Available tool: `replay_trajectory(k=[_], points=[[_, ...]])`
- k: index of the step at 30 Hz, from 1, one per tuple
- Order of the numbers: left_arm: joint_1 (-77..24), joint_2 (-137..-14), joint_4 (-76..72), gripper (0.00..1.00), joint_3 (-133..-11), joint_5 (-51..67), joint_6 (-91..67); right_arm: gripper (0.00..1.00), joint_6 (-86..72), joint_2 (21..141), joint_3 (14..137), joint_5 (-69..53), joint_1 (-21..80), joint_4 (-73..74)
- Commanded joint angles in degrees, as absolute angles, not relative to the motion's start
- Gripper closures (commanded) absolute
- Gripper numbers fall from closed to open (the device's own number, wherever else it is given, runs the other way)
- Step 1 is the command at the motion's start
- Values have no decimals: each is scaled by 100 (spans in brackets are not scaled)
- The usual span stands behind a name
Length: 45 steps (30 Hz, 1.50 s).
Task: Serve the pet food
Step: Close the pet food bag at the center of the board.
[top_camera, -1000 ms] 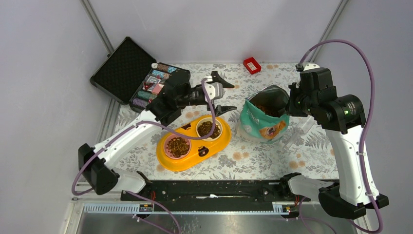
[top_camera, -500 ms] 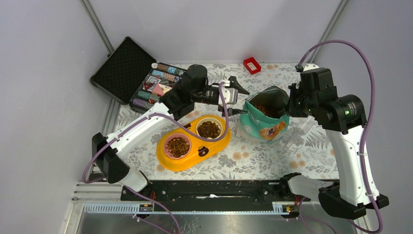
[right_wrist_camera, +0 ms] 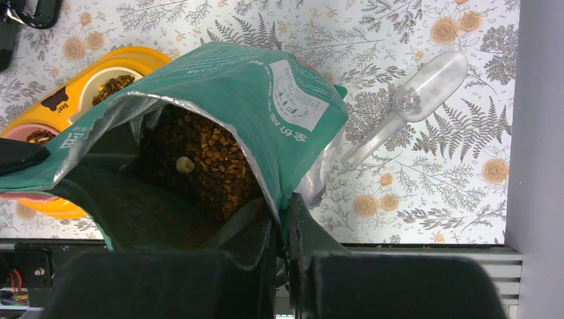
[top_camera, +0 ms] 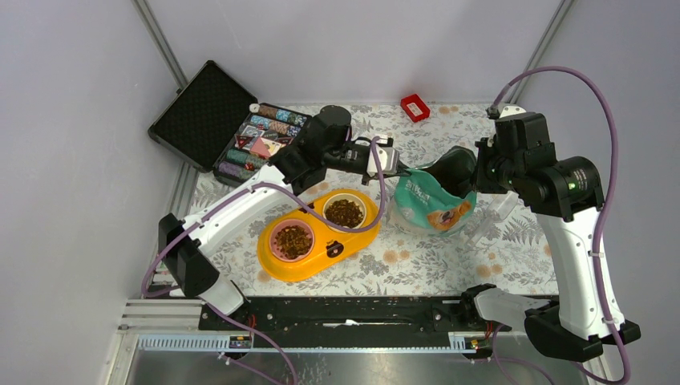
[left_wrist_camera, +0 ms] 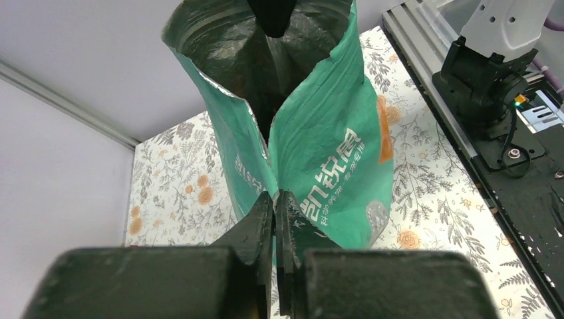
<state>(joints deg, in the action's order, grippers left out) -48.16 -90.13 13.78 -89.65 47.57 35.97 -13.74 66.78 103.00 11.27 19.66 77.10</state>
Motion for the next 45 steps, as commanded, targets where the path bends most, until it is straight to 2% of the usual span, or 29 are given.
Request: replay_trajectory(k=[1, 10, 15, 17, 18, 21, 24, 30, 32, 36, 37, 38, 41, 43, 45], points=[[-4873, -8904, 1013, 100, -9144, 4802, 3396, 100, -1340, 6504, 10420, 934, 1934, 6948], [-4743, -8318, -723, 100, -8202, 3382, 2054, 100, -1290, 6448, 10490, 1215, 1778, 7058], [-4136, -8104, -2199, 100, -7863, 3258, 438, 100, -1314, 6374, 10835, 1138, 1751, 7234], [-4064, -8107, -2323, 100, -7815, 3329, 271, 100, -1272, 6387, 10827, 976, 1750, 7291], [-4065, -8130, -2295, 100, -7819, 3336, 261, 97, -1233, 6397, 10795, 908, 1749, 7301], [-4059, -8165, -2324, 100, -7772, 3291, 121, 73, -1204, 6337, 10638, 962, 1750, 7271], [-4061, -8133, -2534, 100, -7646, 3254, 19, 45, -1163, 6146, 10549, 965, 1740, 7091], [-4058, -8148, -2549, 100, -7706, 3294, -142, 16, -675, 5252, 9945, 873, 1734, 5991], [-4056, -8168, -2557, 100, -7735, 3274, -181, 11, -290, 4870, 9509, 734, 1735, 5538], [-4056, -8221, -2408, 100, -7793, 3181, -150, 9, 791, 3461, 7511, 321, 1736, 3831], [-4054, -8232, -2374, 100, -7804, 3172, -137, 5, 882, 3150, 7182, 398, 1735, 3561], [-4050, -8239, -2348, 100, -7816, 3165, -126, 2, 944, 2946, 7017, 536, 1742, 3596], [-4047, -8260, -2321, 100, -7822, 3187, -123, 2, 1206, 3093, 7017, 827, 1737, 4417], [-4044, -8277, -2298, 100, -7840, 3208, -115, 6, 1268, 3183, 6998, 487, 1737, 4733], [-4051, -8273, -2286, 100, -7831, 3236, -106, 9, 1373, 3029, 6765, -38, 1741, 4458]])
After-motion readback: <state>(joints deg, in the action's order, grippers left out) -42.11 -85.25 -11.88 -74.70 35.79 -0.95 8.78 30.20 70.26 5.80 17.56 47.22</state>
